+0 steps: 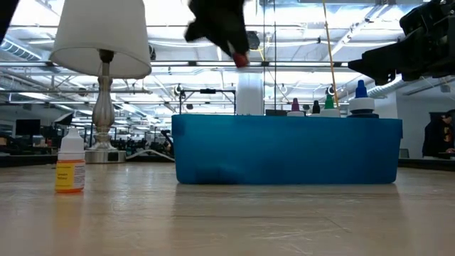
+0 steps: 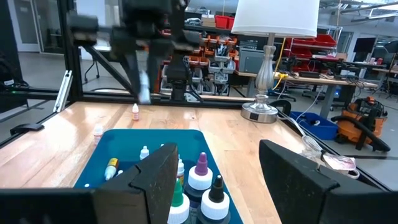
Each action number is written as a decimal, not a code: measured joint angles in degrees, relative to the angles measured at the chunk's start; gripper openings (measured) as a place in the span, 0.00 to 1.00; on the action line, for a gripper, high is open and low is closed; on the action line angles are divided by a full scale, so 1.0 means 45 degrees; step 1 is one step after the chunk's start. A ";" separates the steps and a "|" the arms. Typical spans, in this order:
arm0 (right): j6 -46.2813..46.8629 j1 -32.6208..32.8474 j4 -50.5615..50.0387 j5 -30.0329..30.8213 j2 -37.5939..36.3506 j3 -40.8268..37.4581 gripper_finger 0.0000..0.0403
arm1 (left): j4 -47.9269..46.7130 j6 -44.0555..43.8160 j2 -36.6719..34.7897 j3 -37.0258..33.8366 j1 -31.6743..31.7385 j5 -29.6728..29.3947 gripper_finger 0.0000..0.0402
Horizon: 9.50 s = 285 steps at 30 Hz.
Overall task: Pick & Place food coloring
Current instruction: Put the small green food coloring bottle into the blue bin, then put the small orange food coloring bottle into the blue bin
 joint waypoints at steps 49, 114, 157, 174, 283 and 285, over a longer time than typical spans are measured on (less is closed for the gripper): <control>-0.0001 0.0001 -0.0005 -0.0001 0.0000 0.0000 0.53 | -0.0289 0.0460 0.4177 0.0828 0.0854 0.1798 0.36; -0.0002 0.0001 -0.0005 -0.0002 0.0000 -0.0003 0.53 | -0.0862 -0.7827 0.1539 -0.4034 -0.3775 0.3080 0.36; -0.0005 0.0000 -0.0005 -0.0004 0.0000 0.0000 0.53 | -0.1062 -0.7765 0.1369 -0.3947 -0.3746 0.3189 0.36; -0.0005 0.0003 -0.0005 0.0000 0.0000 0.0000 0.53 | -0.1067 -0.7412 0.1369 -0.3932 -0.3741 0.3157 0.17; -0.0004 0.0001 -0.0001 -0.0001 0.0001 0.0000 0.53 | -0.2840 -1.2051 -0.4510 -0.7554 -0.4455 0.2027 0.46; -0.0002 0.0002 0.0000 0.0000 0.0000 -0.0001 0.53 | -0.2209 -1.2781 -0.5160 -0.8439 -0.4550 0.2306 0.46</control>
